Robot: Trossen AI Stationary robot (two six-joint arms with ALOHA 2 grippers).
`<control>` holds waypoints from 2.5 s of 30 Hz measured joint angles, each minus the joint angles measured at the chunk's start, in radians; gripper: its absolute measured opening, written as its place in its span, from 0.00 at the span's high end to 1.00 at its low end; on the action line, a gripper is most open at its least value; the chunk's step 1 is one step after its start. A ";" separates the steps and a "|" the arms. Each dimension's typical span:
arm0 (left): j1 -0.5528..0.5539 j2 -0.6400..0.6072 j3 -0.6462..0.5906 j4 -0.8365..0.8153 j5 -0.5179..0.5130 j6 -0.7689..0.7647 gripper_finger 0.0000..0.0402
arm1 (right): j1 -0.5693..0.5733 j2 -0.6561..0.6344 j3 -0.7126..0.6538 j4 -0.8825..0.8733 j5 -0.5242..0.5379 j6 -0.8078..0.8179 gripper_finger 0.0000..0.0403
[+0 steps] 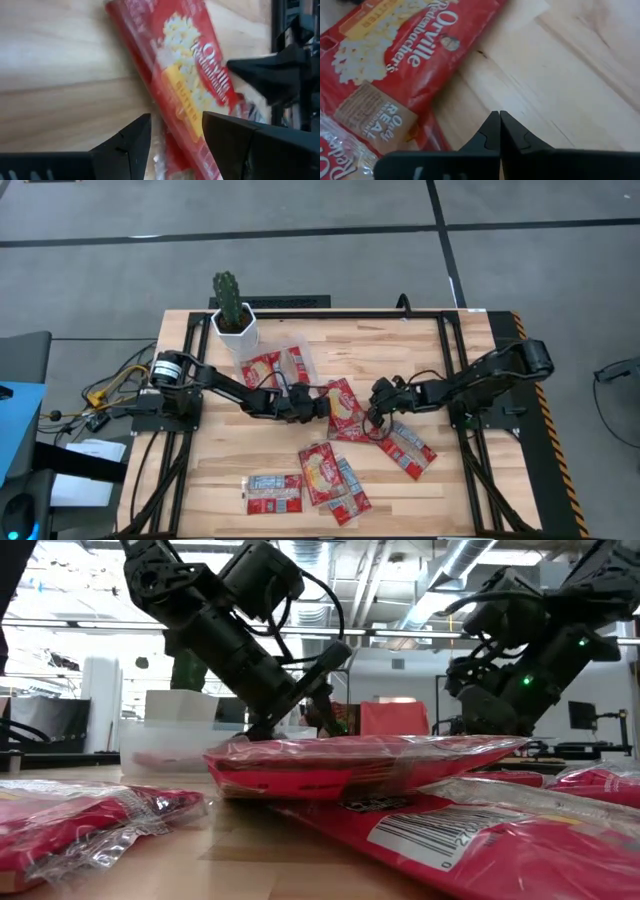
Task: Sort popcorn bags into baskets
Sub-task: Put the red popcorn bag into the transparent bin
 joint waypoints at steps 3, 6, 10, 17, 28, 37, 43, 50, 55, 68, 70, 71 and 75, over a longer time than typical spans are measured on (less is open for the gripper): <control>0.010 0.017 0.000 0.011 0.003 0.000 0.59 | 0.000 0.032 0.012 0.029 -0.007 -0.022 0.95; 0.013 0.027 0.002 0.035 0.012 -0.007 0.59 | -0.001 0.060 0.042 0.026 -0.013 -0.061 0.94; 0.014 0.031 0.001 0.044 0.021 -0.011 0.59 | 0.000 0.070 0.089 0.027 -0.049 -0.144 0.95; 0.014 0.031 -0.001 0.053 0.008 -0.004 0.59 | -0.015 0.069 0.130 0.025 -0.069 -0.214 0.96; 0.004 0.030 0.002 -0.007 0.072 -0.019 0.59 | -0.026 0.069 0.130 -0.019 -0.115 -0.231 0.96; 0.003 0.029 0.001 -0.027 0.025 -0.077 0.59 | -0.026 0.109 0.131 0.027 -0.123 -0.233 0.95; 0.003 0.030 0.000 0.002 0.025 -0.066 0.59 | -0.021 0.200 0.170 0.071 -0.172 -0.233 0.96; 0.003 0.031 0.000 0.013 0.057 -0.056 0.64 | -0.025 0.199 0.207 0.038 -0.184 -0.233 0.93; 0.004 0.028 -0.002 0.048 0.114 -0.060 0.84 | -0.035 0.130 0.206 -0.044 -0.212 -0.238 0.95; 0.011 -0.082 -0.003 0.094 0.175 -0.042 0.99 | -0.106 -0.186 0.206 -0.255 -0.190 -0.296 0.93; 0.019 -0.131 -0.003 0.089 0.185 -0.010 0.99 | -0.118 -0.220 0.206 -0.274 -0.190 -0.296 0.94; 0.024 -0.158 -0.003 0.098 0.187 0.008 0.99 | -0.121 -0.231 0.206 -0.268 -0.190 -0.296 0.94; 0.049 -0.303 -0.001 0.051 0.167 0.116 0.99 | -0.125 -0.261 0.206 -0.274 -0.185 -0.296 0.96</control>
